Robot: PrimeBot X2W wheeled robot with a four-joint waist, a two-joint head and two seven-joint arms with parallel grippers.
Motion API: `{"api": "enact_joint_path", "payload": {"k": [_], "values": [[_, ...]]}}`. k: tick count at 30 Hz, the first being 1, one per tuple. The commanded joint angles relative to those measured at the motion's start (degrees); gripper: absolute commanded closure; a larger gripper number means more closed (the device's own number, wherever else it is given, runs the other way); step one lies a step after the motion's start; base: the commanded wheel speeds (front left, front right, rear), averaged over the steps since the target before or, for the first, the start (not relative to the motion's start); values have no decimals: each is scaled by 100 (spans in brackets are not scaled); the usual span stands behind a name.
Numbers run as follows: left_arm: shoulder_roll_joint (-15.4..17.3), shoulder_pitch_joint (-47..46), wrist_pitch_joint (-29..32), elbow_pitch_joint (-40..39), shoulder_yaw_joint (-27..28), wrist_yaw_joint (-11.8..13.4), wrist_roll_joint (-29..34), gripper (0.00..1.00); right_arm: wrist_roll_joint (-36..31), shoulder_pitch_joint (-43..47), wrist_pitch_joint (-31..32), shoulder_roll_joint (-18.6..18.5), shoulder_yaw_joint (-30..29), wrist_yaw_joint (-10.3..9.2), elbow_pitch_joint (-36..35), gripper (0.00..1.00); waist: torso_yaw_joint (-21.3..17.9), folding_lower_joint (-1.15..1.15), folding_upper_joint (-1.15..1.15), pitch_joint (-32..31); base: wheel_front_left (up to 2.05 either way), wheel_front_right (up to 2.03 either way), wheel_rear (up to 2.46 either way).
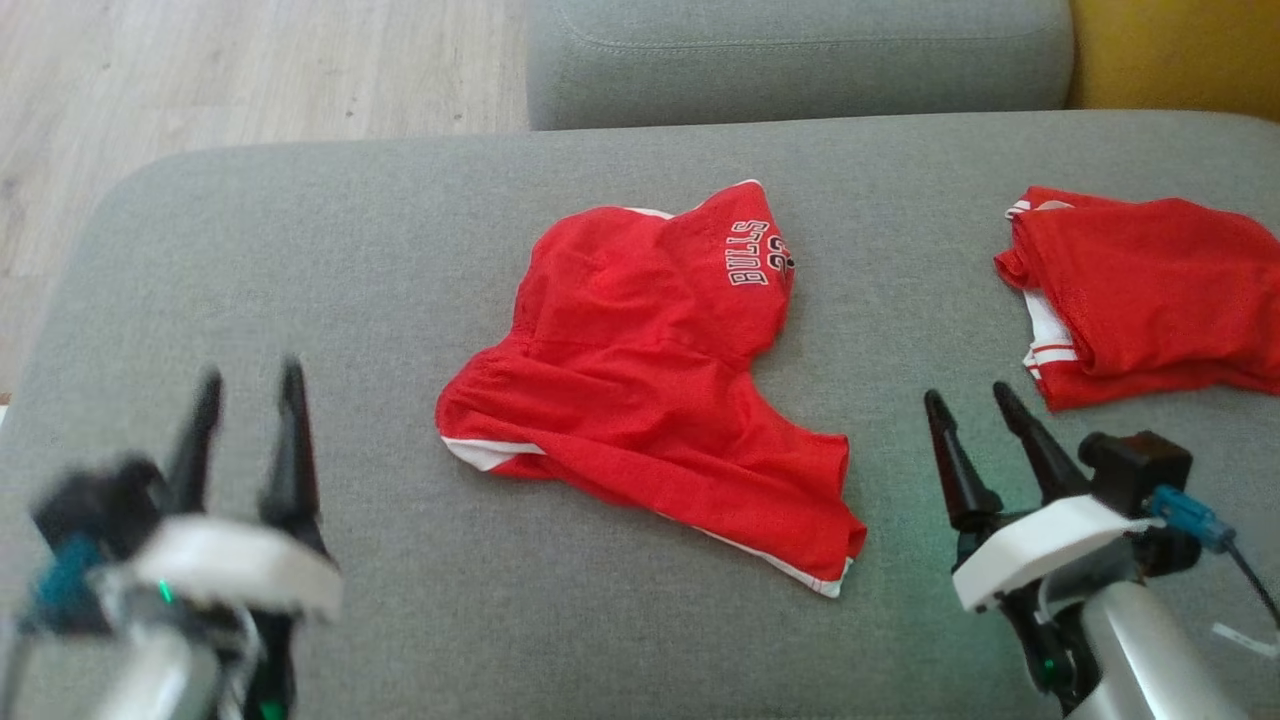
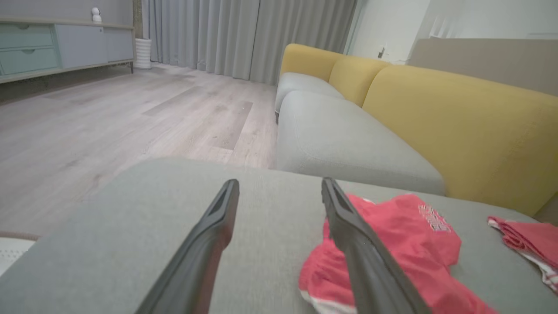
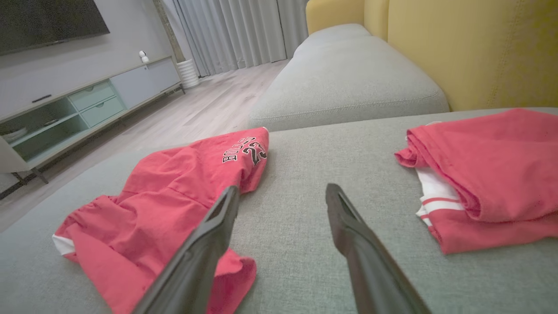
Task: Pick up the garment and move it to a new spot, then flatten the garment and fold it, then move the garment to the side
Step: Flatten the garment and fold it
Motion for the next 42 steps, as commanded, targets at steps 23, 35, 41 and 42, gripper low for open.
{"api": "enact_joint_path", "payload": {"k": [23, 35, 41, 42], "values": [[-1148, 318, -67, 495, 1027, -1287, 1264, 0, 1161, -348, 1643, -438, 1391, -4, 40, 0, 377, 0, 0, 245, 0, 0, 0], [-1375, 263, -67, 727, 1187, -1512, 1443, 0, 1325, -903, 1206, -451, 1349, -4, 499, 100, 542, 0, 0, 345, 0, 0, 0], [-1471, 143, -68, 803, 1223, -1636, 1517, 0, 1739, -1584, 1367, -706, 1296, -4, 689, 100, 596, 0, 0, 570, 0, 0, 0], [-1490, 114, -68, 828, 1227, -1657, 1525, 0, 1860, -1701, 1471, -751, 1305, -4, 780, 100, 615, 0, 0, 612, 0, 0, 0]]}}
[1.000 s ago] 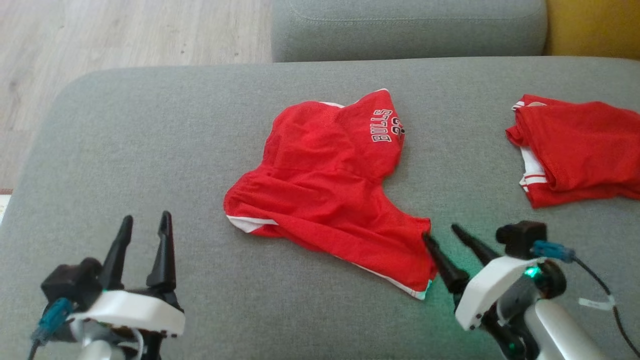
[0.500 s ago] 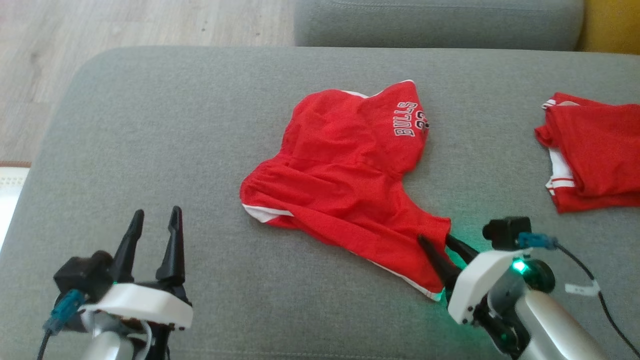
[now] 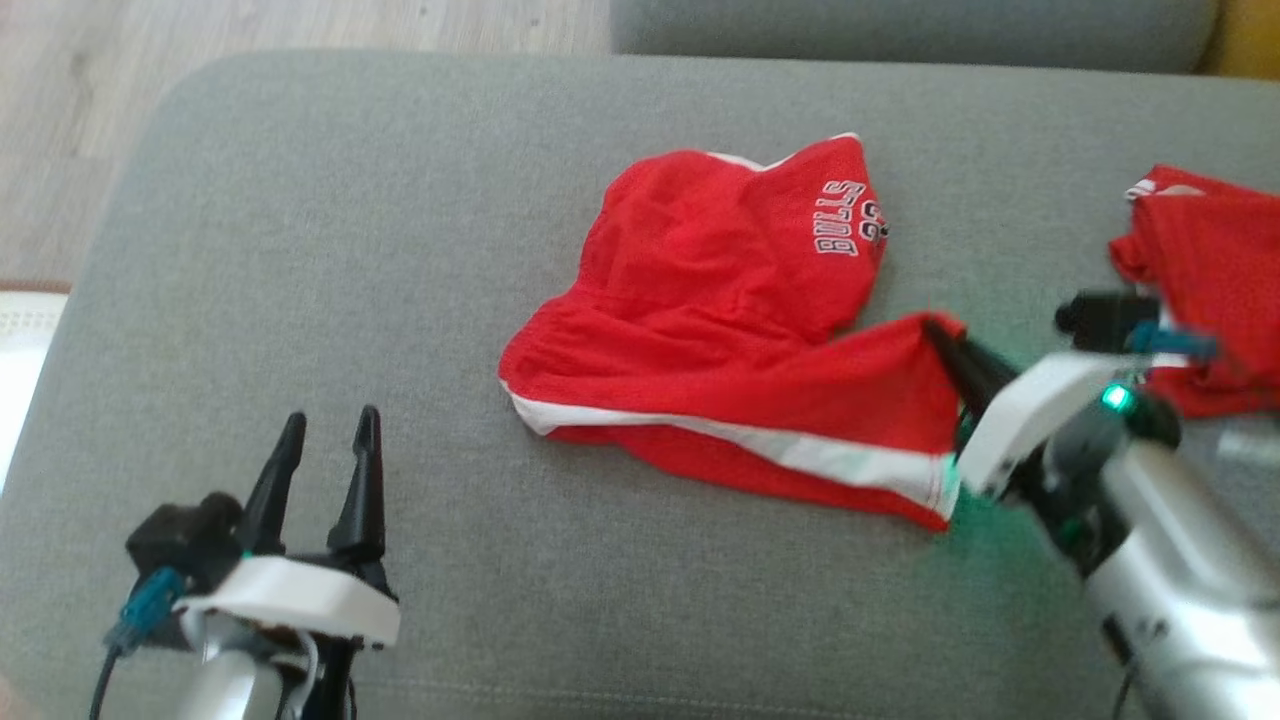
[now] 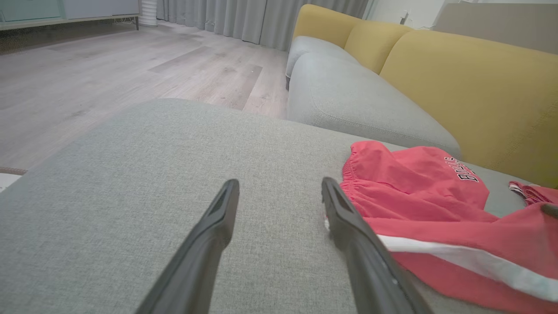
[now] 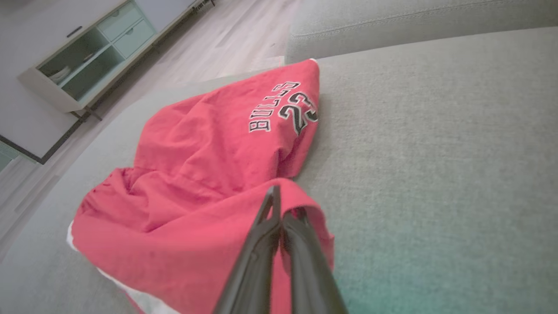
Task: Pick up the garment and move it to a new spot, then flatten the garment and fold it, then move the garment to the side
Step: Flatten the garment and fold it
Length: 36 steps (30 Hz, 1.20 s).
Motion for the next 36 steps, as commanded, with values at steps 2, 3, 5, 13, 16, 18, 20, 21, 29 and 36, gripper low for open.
{"api": "enact_joint_path", "payload": {"k": [2, 3, 5, 13, 16, 18, 20, 21, 29, 36], "values": [[29, -401, -70, -129, 248, -64, 63, 0, 203, -353, 126, -160, 105, -4, -12, 100, 69, 0, 0, 131, 0, 0, 0], [4, -431, -70, -105, 251, -90, 74, 0, 341, -471, 206, -202, 127, -4, 79, 100, 91, 0, 0, 175, 0, 0, 0], [-45, -496, -70, -58, 258, -139, 105, 0, 545, -707, 311, -316, 206, -4, 278, 100, 139, 0, 0, 254, 0, 0, 0], [-187, -656, -70, 184, 382, -315, 250, 0, 1008, -1375, 372, -529, 809, -4, 1307, 0, 170, 0, 0, 285, 0, 0, 0], [-201, -627, -70, 212, 460, -337, 296, 0, 1100, -1415, 41, -501, 955, -4, 1407, 0, 66, 0, 0, 168, 0, 0, 0], [-198, -590, -70, 229, 513, -360, 325, 0, 1128, -1388, -180, -502, 1064, -4, 1419, 0, -21, 0, 0, 69, 0, 0, 0], [-194, -541, -70, 221, 583, -372, 349, 0, 1130, -1352, -480, -520, 1137, -4, 1372, 0, -126, 0, 0, -35, 0, 0, 0], [-198, -509, -70, 200, 616, -369, 368, 0, 1108, -1332, -697, -534, 1149, -4, 1329, 0, -181, 0, 0, -89, 0, 0, 0], [-202, -142, -70, -22, 1023, -338, 511, 0, 601, -890, -2353, -405, 947, -4, 784, 0, -692, 0, 0, -511, 0, 0, 0], [-267, 87, -70, -310, 1208, -271, 880, 0, -346, -133, -2429, -146, 126, -4, -231, 0, -965, 0, 0, -732, 0, 0, 0]]}}
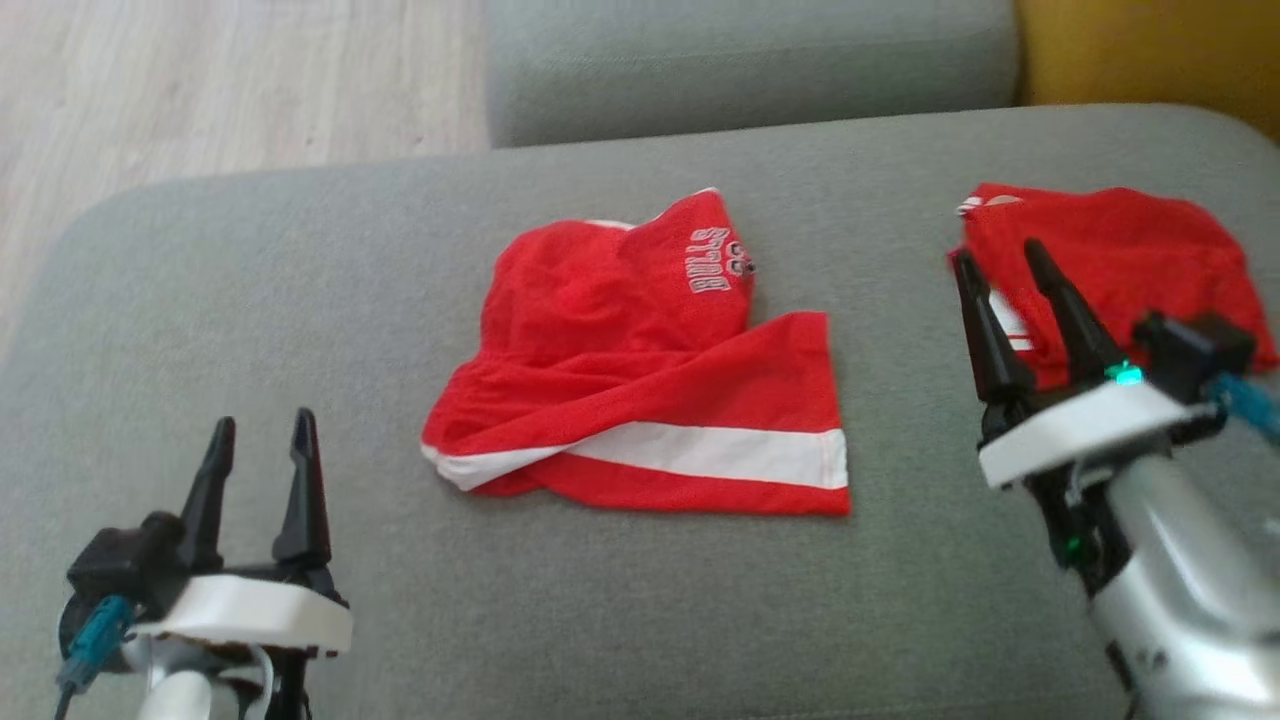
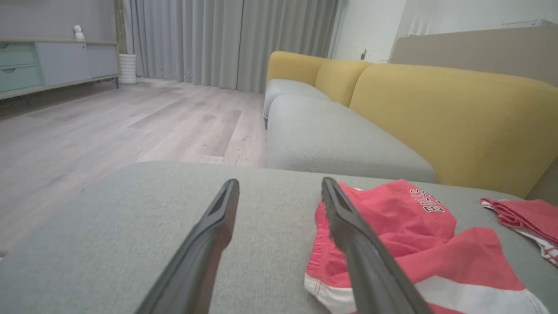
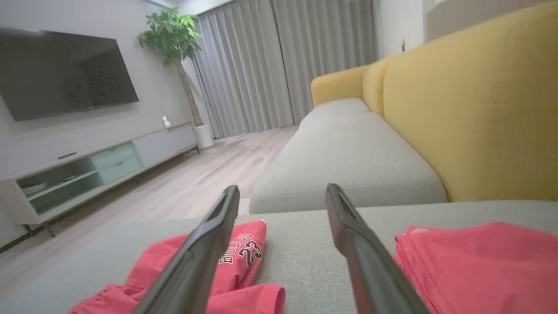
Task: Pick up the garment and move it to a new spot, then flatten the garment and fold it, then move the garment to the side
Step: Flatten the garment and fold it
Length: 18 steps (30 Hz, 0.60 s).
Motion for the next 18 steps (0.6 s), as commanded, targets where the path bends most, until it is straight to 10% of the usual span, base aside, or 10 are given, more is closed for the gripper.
{"api": "enact_joint_path", "payload": {"k": [1, 18], "values": [[34, -112, -70, -223, 297, 23, 62, 0, -201, 134, -60, 121, -96, -4, -353, 0, -95, 0, 0, -77, 0, 0, 0], [-185, 1, -70, -88, 595, -229, 485, 0, -1787, 1552, -62, 950, -1044, -4, -1067, 0, -42, 0, 0, -164, 0, 0, 0]]}}
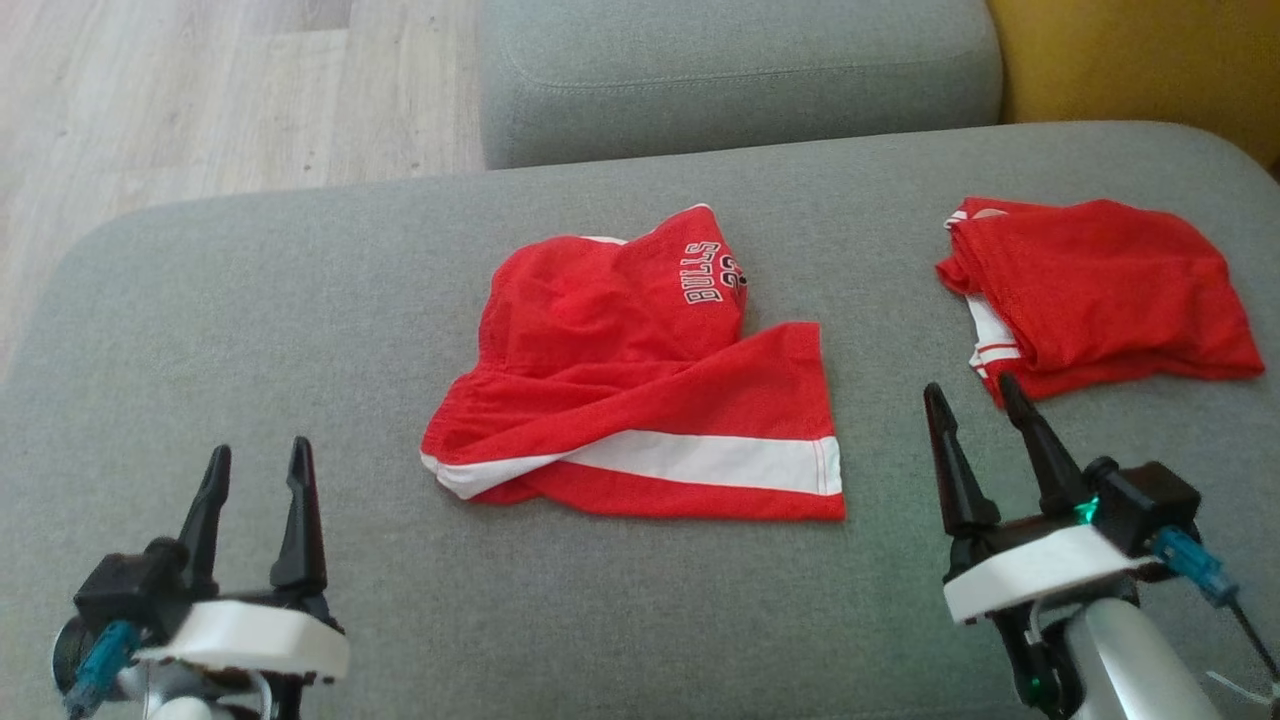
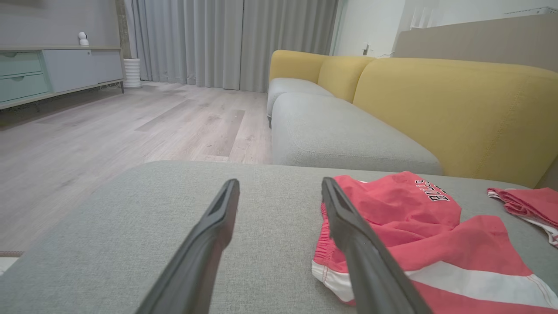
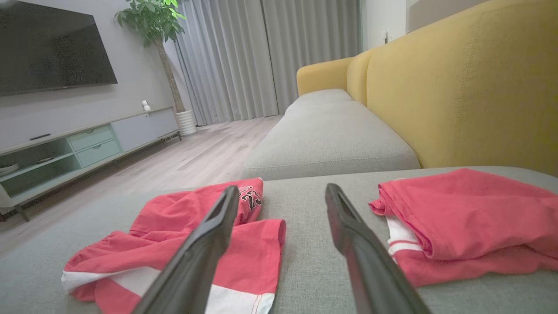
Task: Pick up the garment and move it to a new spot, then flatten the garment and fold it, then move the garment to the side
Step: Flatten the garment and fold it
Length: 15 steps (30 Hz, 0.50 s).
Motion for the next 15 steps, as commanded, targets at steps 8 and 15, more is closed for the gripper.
{"api": "enact_joint_path", "payload": {"k": [8, 15], "values": [[-57, -229, -69, -48, 266, -157, 0, 0, 75, -218, -25, -36, 179, -4, 175, 0, 83, 0, 0, 33, 0, 0, 0], [371, -800, 1284, 475, -112, -442, -648, 0, 412, -476, 732, -71, 544, -4, 528, 0, 155, 0, 0, 185, 0, 0, 0]]}}
